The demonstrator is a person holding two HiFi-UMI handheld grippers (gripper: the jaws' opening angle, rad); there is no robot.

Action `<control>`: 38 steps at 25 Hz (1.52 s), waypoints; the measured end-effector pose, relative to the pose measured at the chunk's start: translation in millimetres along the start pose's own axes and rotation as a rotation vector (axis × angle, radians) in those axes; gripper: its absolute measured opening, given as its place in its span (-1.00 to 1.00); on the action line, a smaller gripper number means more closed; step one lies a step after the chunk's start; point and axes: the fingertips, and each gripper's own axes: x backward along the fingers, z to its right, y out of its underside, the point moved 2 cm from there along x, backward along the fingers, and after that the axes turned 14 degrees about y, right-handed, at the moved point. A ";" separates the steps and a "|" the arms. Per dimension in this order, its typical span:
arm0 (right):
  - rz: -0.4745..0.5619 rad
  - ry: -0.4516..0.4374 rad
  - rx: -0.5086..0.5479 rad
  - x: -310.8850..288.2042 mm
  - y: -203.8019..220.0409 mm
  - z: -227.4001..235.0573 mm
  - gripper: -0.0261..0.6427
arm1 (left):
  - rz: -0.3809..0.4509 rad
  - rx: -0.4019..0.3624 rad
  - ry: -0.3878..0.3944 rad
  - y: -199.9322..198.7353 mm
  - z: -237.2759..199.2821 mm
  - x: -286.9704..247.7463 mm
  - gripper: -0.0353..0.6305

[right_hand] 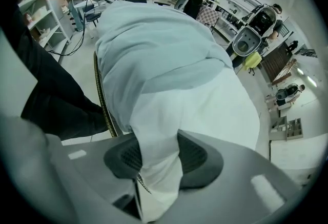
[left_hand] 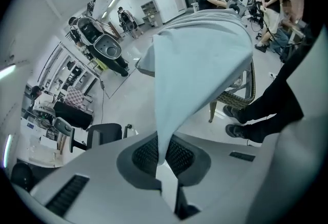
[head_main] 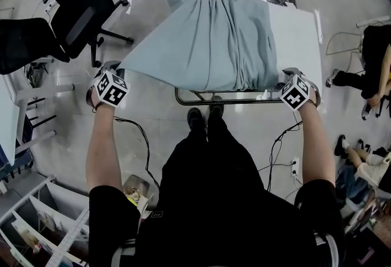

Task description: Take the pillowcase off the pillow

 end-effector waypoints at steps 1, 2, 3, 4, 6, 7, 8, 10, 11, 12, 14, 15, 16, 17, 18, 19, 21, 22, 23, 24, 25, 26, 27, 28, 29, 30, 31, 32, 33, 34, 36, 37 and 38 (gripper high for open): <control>-0.006 0.000 -0.001 -0.7 1.0 -0.6 -0.39 | -0.001 0.008 -0.010 2.6 -4.4 1.4 -0.88; -0.011 0.000 -0.002 -0.9 1.7 -1.0 -0.39 | -0.002 0.017 -0.021 4.7 -8.7 3.0 -0.88; -0.014 0.000 -0.005 -0.3 2.1 -0.8 -0.39 | -0.003 0.026 -0.031 6.3 -13.1 4.7 -0.88; -0.016 0.002 -0.009 1.1 2.3 -0.3 -0.40 | -0.006 0.032 -0.040 7.9 -17.4 6.6 -0.88; -0.019 0.004 -0.015 4.0 4.8 0.4 -0.40 | -0.014 0.035 -0.056 12.4 -26.6 11.6 -0.88; -0.024 0.003 -0.019 5.0 7.2 0.0 -0.40 | -0.016 0.038 -0.062 15.6 -31.7 14.7 -0.88; -0.030 0.002 -0.025 5.7 9.2 -1.0 -0.40 | -0.017 0.042 -0.069 19.5 -36.7 17.9 -0.88; -0.037 -0.003 -0.039 6.5 11.5 -5.6 -0.40 | -0.024 0.046 -0.082 29.2 -44.9 24.4 -0.88; -0.039 -0.008 -0.046 6.9 12.1 -8.7 -0.40 | -0.028 0.044 -0.088 34.1 -48.1 28.0 -0.88; -0.040 -0.011 -0.053 7.6 13.0 -11.5 -0.40 | -0.030 0.040 -0.093 38.6 -50.6 32.0 -0.88; -0.045 -0.012 -0.061 9.6 14.9 -16.0 -0.40 | -0.018 0.034 -0.091 44.0 -51.2 40.1 -0.87; -0.051 -0.006 -0.058 10.2 15.5 -17.8 -0.40 | -0.002 0.029 -0.086 43.4 -48.2 43.4 -0.88; -0.061 0.002 -0.047 10.2 15.6 -19.4 -0.40 | 0.015 0.022 -0.084 40.0 -43.3 46.0 -0.87; -0.074 0.012 -0.027 9.8 15.4 -21.2 -0.39 | 0.036 0.015 -0.086 33.6 -37.6 48.2 -0.88; -0.089 0.021 -0.004 9.1 15.0 -23.1 -0.36 | 0.062 0.010 -0.088 24.5 -31.8 50.1 -0.88; -0.104 0.030 0.019 8.4 14.6 -24.7 -0.30 | 0.094 0.009 -0.085 13.7 -26.6 51.6 -0.87; -0.123 0.044 0.042 9.0 13.7 -26.0 -0.21 | 0.168 0.011 -0.062 -9.8 -17.0 53.5 -0.87; -0.127 0.047 0.038 11.2 13.3 -25.6 -0.18 | 0.200 0.005 -0.043 -21.1 -11.8 54.2 -0.87; -0.128 0.046 0.026 14.6 13.0 -24.6 -0.15 | 0.224 -0.006 -0.024 -31.5 -6.4 55.0 -0.87; -0.128 0.043 0.009 18.8 12.8 -22.8 -0.14 | 0.243 -0.021 -0.005 -41.3 -1.3 56.1 -0.87; -0.126 0.040 -0.008 23.3 12.7 -19.9 -0.14 | 0.259 -0.033 0.014 -50.5 3.0 57.4 -0.85; -0.123 0.038 -0.022 27.3 12.5 -16.2 -0.13 | 0.274 -0.039 0.034 -59.2 6.4 58.4 -0.81; -0.117 0.039 -0.034 30.6 11.9 -11.4 -0.09 | 0.290 -0.038 0.058 -67.4 9.0 59.1 -0.72; -0.105 0.045 -0.048 33.5 10.0 -4.8 -0.08 | 0.309 -0.031 0.084 -75.6 10.7 59.5 -0.64; -0.087 0.058 -0.064 36.2 6.0 4.6 -0.15 | 0.334 -0.020 0.110 -84.2 10.6 59.9 -0.60; -0.066 0.075 -0.081 38.6 0.0 16.3 -0.15 | 0.362 -0.005 0.129 -93.1 8.0 60.4 -0.59; -0.044 0.090 -0.095 40.3 -7.8 29.2 -0.16 | 0.386 0.011 0.141 -101.6 3.2 60.3 -0.59; -0.021 0.104 -0.103 40.8 -17.5 42.2 -0.16 | 0.400 0.026 0.148 -109.4 -3.0 59.0 -0.59; 0.001 0.115 -0.106 39.7 -28.3 54.7 -0.16 | 0.407 0.039 0.153 -117.1 -9.9 56.5 -0.58; 0.020 0.123 -0.106 36.7 -39.0 66.6 -0.16 | 0.415 0.050 0.159 -125.5 -17.4 53.8 -0.58; 0.043 0.122 -0.100 24.1 -57.0 87.0 -0.16 | 0.447 0.085 0.166 -144.4 -35.3 52.6 -0.53; 0.047 0.113 -0.095 14.8 -64.3 95.4 -0.16 | 0.470 0.108 0.165 -154.5 -45.9 54.2 -0.50; 0.050 0.104 -0.086 4.3 -71.0 103.1 -0.16 | 0.488 0.126 0.161 -164.3 -56.8 55.5 -0.50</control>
